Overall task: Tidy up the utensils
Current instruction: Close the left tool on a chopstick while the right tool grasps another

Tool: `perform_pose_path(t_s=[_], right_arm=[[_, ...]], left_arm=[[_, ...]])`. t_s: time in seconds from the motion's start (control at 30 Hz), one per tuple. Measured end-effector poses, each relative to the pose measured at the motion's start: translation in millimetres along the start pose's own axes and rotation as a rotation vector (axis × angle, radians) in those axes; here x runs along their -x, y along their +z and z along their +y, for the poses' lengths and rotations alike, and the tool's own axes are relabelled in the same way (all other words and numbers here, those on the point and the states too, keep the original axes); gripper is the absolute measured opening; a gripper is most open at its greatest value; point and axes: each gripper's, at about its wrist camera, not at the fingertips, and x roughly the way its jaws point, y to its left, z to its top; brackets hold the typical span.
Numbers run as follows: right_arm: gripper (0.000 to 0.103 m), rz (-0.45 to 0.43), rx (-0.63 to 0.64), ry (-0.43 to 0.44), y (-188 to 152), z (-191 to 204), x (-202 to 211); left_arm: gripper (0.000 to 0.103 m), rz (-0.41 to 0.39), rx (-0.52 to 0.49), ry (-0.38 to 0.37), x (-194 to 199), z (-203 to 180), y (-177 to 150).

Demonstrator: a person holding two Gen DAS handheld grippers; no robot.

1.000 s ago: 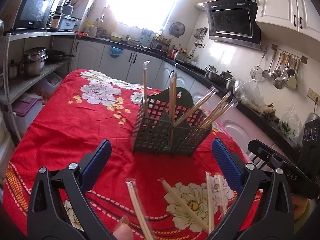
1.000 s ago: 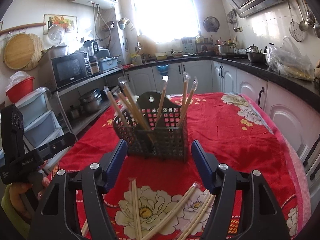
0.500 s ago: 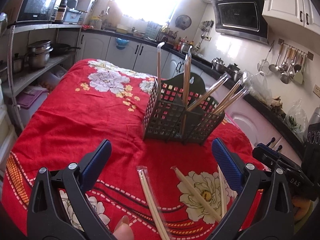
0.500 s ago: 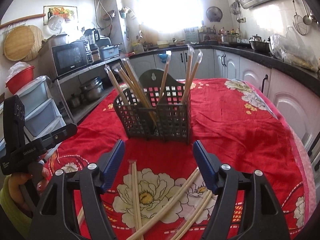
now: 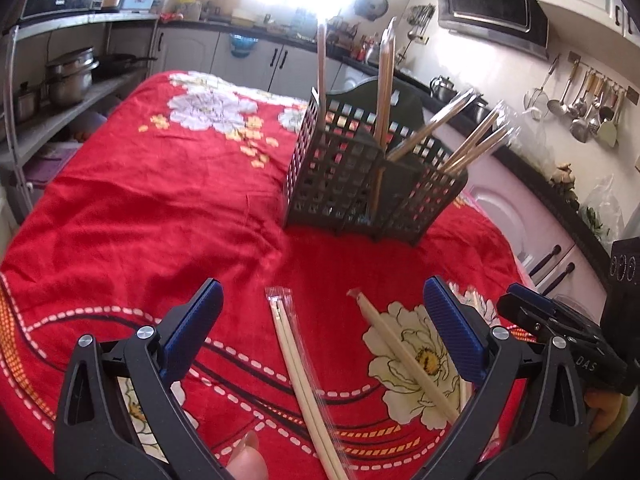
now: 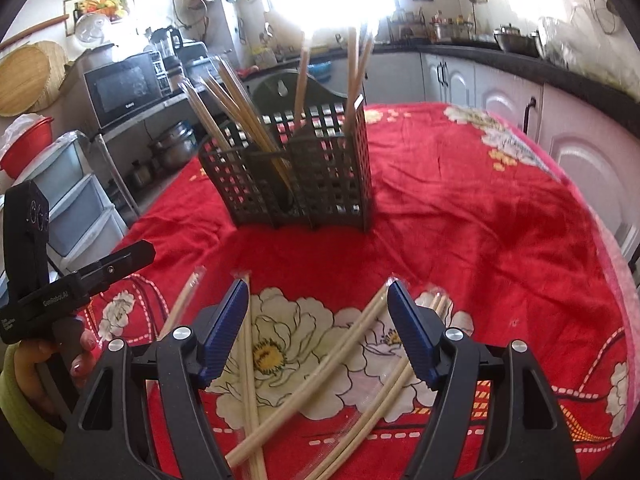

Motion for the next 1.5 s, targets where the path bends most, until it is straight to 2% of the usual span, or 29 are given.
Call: perform_pose_path(t_s=[0.27, 0.37, 0.43, 0.5, 0.6, 0.77, 0.93, 1.03, 1.17, 1.27, 1.33, 1.37, 1.5], right_arm=[[0.070, 0.082, -0.052, 0.010, -5.2, -11.6, -23.1], [0.069, 0.112, -0.073, 0.012, -5.3, -16.8, -31.9], [0.069, 0.129, -0.088, 0.017, -4.8, -20.0, -36.7], [0.069, 0.141, -0.096, 0.020, -4.5, -22.1, -40.6], [0.069, 0.163, -0.108, 0.021, -1.8, -25.1, -47.9], [0.067, 0.230, -0.173, 0.032, 2.0, -38.8, -65.6], [0.063, 0.254, -0.228, 0.049, 12.3, -51.9, -78.6], [0.056, 0.266, -0.219, 0.038, 17.7, -54.3, -86.0], [0.040, 0.263, -0.204, 0.029, 22.5, -55.3, -93.4], [0.023, 0.252, -0.181, 0.010, 22.0, -53.4, -95.8], [0.020, 0.243, -0.177, 0.008, 21.1, -51.5, -95.8], [0.013, 0.233, -0.189, 0.018, 20.5, -52.8, -94.1], [0.009, 0.185, -0.222, 0.076, 20.3, -51.9, -83.0]], left_arm=[[0.091, 0.073, 0.022, -0.008, -16.8, 5.1, -8.7], [0.078, 0.100, 0.031, -0.015, -24.7, 6.9, -10.8], [0.064, 0.121, 0.042, -0.020, -29.5, 9.0, -12.1], [0.057, 0.150, 0.060, -0.027, -36.4, 12.5, -13.7], [0.055, 0.202, 0.087, -0.015, -48.4, 18.0, -15.6], [0.054, 0.221, 0.088, 0.001, -56.7, 20.4, -10.3], [0.054, 0.236, 0.093, 0.010, -65.2, 22.3, -3.4], [0.054, 0.242, 0.096, 0.009, -70.6, 23.9, 2.0], [0.050, 0.242, 0.081, 0.025, -75.4, 22.4, 5.0], [0.042, 0.239, 0.072, 0.042, -76.7, 23.7, 6.2], [0.034, 0.237, 0.067, 0.055, -76.0, 24.9, 5.5], [0.031, 0.236, 0.064, 0.061, -75.8, 25.5, 5.3], [0.016, 0.233, 0.075, 0.064, -73.6, 30.9, 3.3]])
